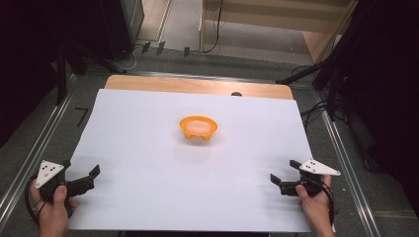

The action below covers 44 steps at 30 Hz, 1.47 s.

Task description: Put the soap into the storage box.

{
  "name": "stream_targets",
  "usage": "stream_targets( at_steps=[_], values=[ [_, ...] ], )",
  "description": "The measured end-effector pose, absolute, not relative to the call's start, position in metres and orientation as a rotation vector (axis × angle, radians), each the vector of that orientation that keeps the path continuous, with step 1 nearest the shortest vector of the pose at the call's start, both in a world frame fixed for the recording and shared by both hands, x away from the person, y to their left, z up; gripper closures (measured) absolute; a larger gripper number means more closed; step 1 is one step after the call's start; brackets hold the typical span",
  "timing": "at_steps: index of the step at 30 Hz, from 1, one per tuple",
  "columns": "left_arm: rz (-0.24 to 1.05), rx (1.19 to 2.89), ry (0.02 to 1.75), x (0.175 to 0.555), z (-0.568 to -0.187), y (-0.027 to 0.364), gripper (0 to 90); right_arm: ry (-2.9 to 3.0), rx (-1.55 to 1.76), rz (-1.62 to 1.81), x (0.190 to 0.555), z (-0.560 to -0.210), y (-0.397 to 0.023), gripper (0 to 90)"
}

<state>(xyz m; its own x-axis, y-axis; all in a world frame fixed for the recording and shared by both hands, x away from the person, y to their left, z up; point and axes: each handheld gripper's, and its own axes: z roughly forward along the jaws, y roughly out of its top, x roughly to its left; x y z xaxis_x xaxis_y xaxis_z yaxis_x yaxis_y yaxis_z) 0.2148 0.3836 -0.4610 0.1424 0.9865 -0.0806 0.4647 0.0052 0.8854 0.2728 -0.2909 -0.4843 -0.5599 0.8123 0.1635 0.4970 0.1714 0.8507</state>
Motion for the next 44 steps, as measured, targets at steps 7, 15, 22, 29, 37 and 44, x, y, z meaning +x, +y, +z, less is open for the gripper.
stream_targets(
  at_steps=[7, 15, 22, 29, 37, 44],
  values=[
    [0.787, 1.587, 1.443, 0.215, -0.461, 0.384, 0.4, 2.075, 1.276, 1.333, 0.26, -0.485, -0.307, 1.5],
    [0.793, 1.587, 1.443, 0.215, -0.461, 0.383, 0.5, 2.014, 1.309, 1.307, 0.243, -0.485, -0.328, 1.5],
    [0.792, 1.586, 1.442, 0.215, -0.461, 0.384, 0.5, 1.993, 1.311, 1.251, 0.229, -0.486, -0.339, 1.5],
    [0.793, 1.584, 1.442, 0.214, -0.461, 0.384, 0.5, 1.937, 1.341, 1.263, 0.217, -0.487, -0.355, 1.5],
    [0.795, 1.586, 1.441, 0.215, -0.461, 0.383, 0.5, 1.95, 1.354, 1.267, 0.215, -0.49, -0.358, 1.5],
    [0.795, 1.592, 1.44, 0.215, -0.461, 0.383, 0.5, 1.959, 1.375, 1.275, 0.216, -0.491, -0.359, 1.5]
  ],
)
